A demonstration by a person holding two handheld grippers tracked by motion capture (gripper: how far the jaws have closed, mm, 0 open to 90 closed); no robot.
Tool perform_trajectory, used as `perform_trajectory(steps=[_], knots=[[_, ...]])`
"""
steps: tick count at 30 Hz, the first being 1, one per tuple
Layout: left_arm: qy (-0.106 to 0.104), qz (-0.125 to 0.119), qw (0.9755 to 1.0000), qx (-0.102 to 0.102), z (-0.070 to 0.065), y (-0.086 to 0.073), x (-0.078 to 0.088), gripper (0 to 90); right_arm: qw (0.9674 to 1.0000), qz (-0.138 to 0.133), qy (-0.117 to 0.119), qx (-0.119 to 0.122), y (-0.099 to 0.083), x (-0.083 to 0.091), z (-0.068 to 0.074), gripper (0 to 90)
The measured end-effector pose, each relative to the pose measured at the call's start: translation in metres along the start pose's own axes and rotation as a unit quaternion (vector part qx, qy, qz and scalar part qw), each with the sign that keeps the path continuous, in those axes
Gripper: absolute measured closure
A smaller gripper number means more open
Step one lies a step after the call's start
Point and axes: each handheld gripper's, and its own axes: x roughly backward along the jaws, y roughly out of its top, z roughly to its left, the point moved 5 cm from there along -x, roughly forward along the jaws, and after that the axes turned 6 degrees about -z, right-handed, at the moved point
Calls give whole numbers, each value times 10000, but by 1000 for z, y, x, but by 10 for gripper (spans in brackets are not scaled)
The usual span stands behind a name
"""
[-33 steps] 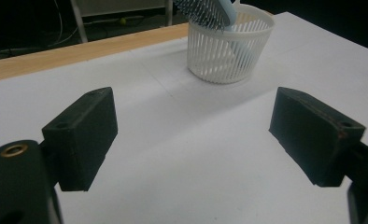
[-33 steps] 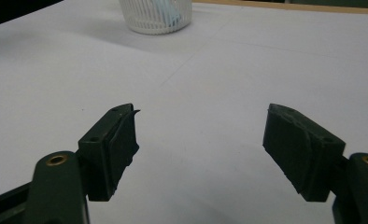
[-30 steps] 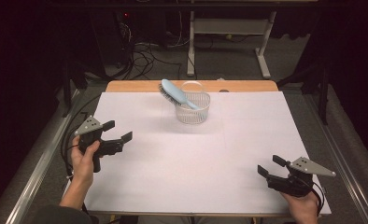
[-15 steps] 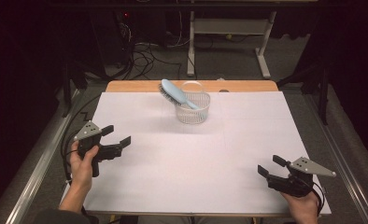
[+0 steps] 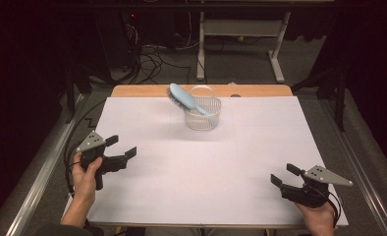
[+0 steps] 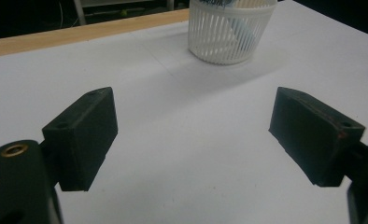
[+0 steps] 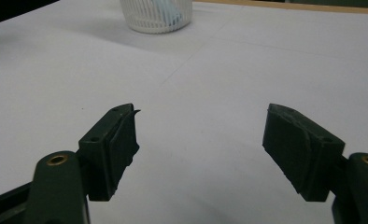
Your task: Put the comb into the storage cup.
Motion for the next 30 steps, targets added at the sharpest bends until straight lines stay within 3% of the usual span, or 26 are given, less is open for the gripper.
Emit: perform_trajectory(steps=[30], knots=[[38,1,9999,105,0,-14,7,166,10000,-9,-11,5,0,0,0,266]])
